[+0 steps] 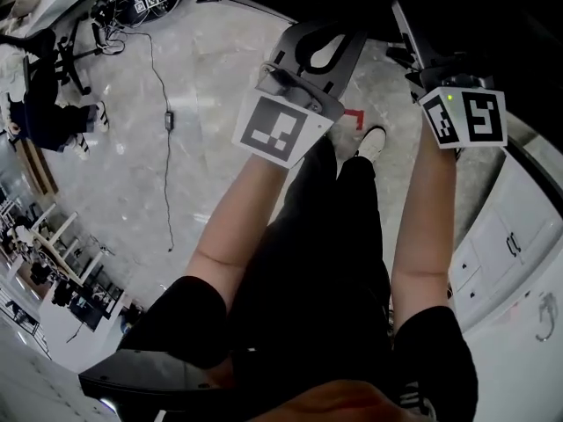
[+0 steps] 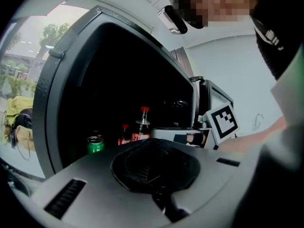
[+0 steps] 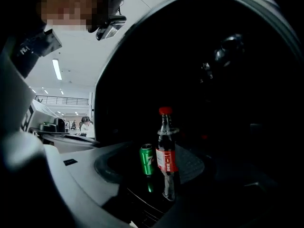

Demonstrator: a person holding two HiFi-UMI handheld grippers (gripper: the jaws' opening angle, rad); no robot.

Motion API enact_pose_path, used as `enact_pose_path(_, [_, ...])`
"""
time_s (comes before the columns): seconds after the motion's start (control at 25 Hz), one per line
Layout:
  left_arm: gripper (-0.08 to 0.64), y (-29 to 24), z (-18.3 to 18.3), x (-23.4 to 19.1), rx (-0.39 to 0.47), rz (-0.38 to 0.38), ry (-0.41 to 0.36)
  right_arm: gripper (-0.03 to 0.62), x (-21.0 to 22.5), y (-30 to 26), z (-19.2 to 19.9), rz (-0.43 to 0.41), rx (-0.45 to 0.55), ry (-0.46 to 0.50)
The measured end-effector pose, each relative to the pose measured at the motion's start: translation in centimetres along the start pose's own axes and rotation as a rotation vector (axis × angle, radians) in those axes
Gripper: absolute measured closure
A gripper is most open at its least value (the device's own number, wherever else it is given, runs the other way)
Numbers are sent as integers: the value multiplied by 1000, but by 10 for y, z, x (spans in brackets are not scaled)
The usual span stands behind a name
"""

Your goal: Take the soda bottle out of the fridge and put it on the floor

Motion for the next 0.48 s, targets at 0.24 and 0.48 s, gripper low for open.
enact_pose_path(0.24, [559, -14, 7, -7, -13, 30, 15, 281, 21, -25, 12, 14, -30, 12])
enact_pose_path(0.48, [560, -23, 13, -16, -13, 33, 8, 261, 30, -45, 18, 8, -34, 17])
Point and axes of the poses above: the fingertips, and each gripper's own axes: y backward along the fingers, x to its right, z out of its underside, the point moved 1 cm from there along y, backward along the fingers, and after that the axes turned 2 degrees about z, right-handed, at the moved point
